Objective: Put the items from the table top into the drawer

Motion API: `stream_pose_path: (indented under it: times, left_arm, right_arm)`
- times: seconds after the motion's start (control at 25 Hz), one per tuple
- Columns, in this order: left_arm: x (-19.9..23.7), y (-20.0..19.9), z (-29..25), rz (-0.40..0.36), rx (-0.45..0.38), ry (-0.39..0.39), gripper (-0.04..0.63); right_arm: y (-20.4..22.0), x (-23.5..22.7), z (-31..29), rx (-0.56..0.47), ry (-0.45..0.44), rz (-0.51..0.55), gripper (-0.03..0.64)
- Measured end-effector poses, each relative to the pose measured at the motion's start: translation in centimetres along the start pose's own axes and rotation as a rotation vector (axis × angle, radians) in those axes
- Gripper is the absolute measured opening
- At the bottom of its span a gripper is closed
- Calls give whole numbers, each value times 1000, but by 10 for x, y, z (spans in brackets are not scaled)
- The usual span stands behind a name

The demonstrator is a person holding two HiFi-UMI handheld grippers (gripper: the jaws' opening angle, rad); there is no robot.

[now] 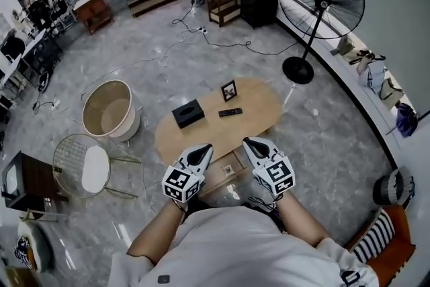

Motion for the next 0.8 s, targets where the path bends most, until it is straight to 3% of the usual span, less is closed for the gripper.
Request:
stream_pose_path:
  times: [0.36, 0.8]
  left_arm:
    - [-39, -10, -33, -21, -4, 20, 9]
    - [-39, -13, -81, -3, -7, 93, 9]
  right_arm:
    - [2, -23, 52, 1, 15, -9, 28]
    - [10, -52, 68, 30, 87, -56, 28]
Point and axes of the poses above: the fingertips, and each gripper's own axes: z backward along the fingers, x to its left, y out of its underside, the point moved 6 cm from there along z, backward along the fingers, and after that the axes turned 4 degrees about -x, right-handed, at the moved point
